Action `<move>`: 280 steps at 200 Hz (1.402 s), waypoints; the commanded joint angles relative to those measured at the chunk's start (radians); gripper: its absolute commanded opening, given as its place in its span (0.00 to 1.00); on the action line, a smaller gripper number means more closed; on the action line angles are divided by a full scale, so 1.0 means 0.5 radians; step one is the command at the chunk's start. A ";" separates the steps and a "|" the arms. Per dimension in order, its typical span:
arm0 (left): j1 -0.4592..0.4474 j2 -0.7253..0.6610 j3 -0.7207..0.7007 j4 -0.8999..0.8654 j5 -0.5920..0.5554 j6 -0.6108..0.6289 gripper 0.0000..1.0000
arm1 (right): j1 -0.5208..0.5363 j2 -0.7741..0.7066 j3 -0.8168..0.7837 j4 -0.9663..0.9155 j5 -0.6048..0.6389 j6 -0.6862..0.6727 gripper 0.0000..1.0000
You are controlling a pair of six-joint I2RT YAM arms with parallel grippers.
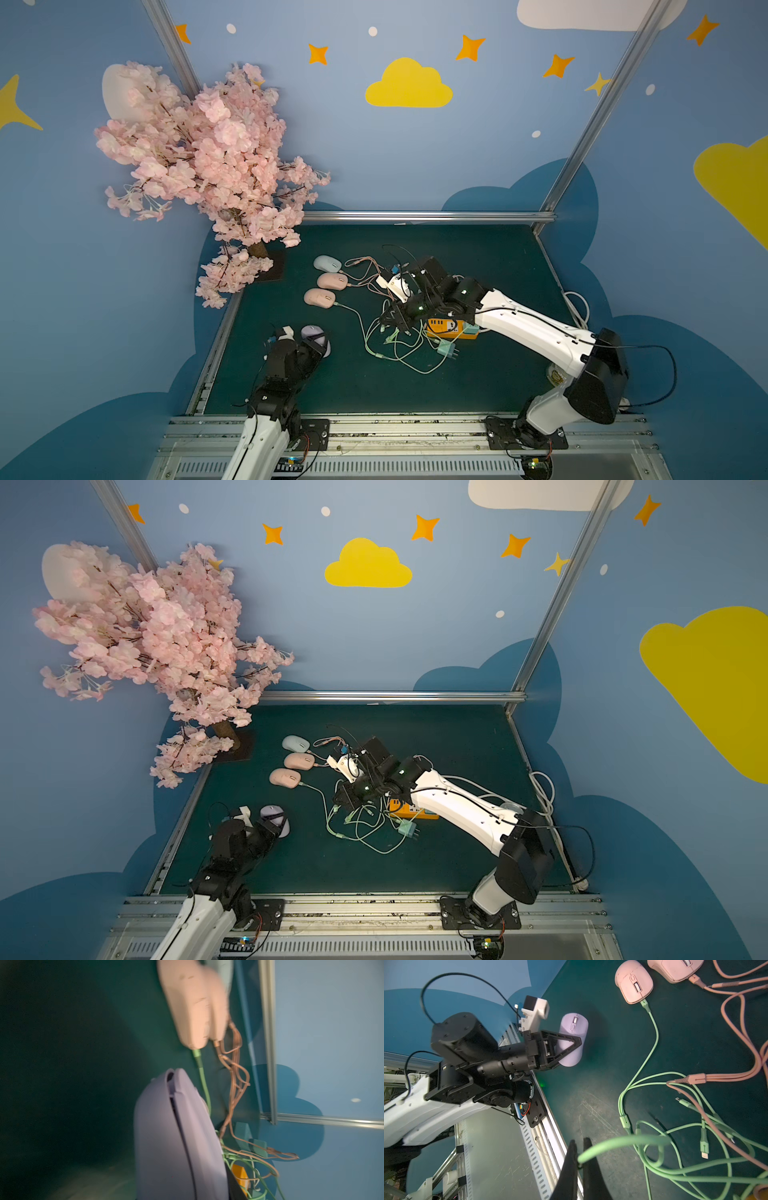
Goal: Unplug the wireless mouse
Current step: Place the mouse at the center of the board, then place the power cord at the center of the board.
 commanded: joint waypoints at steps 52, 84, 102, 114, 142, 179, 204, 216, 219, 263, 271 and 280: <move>0.066 0.873 0.054 -0.061 0.275 0.079 0.17 | -0.036 -0.033 -0.052 0.109 -0.057 -0.072 0.00; 0.067 0.777 0.057 -0.188 0.230 0.122 0.96 | -0.064 -0.037 -0.098 0.156 -0.079 -0.064 0.00; 0.069 0.593 0.062 -0.365 0.185 0.119 0.99 | -0.067 -0.034 -0.116 0.151 -0.047 -0.076 0.00; 0.074 0.441 0.086 -0.523 0.133 0.093 0.99 | -0.067 -0.032 -0.118 0.125 -0.001 -0.093 0.00; 0.075 0.032 0.162 -0.835 0.106 0.039 0.99 | -0.064 -0.018 -0.092 0.053 0.038 -0.114 0.00; 0.034 -0.330 0.358 -1.183 -0.015 0.098 0.99 | 0.003 0.049 0.007 -0.014 0.045 -0.113 0.00; 0.030 -0.377 0.361 -1.079 0.153 0.013 0.97 | 0.097 0.136 0.121 -0.023 0.019 -0.094 0.00; 0.026 -0.486 0.355 -1.031 0.170 -0.025 0.95 | 0.138 0.191 0.188 -0.009 -0.051 -0.070 0.00; 0.024 -0.512 0.352 -1.017 0.168 -0.029 0.95 | 0.147 0.203 0.203 -0.003 -0.076 -0.060 0.00; 0.016 -0.580 0.312 -0.752 0.154 0.038 0.87 | 0.230 0.361 0.278 0.411 -0.703 0.282 0.00; 0.017 -0.591 0.309 -0.732 0.146 0.047 0.86 | 0.236 0.364 0.248 0.515 -0.785 0.372 0.00; 0.015 -0.599 0.306 -0.692 0.146 0.062 0.85 | 0.238 0.352 0.201 0.587 -0.805 0.428 0.00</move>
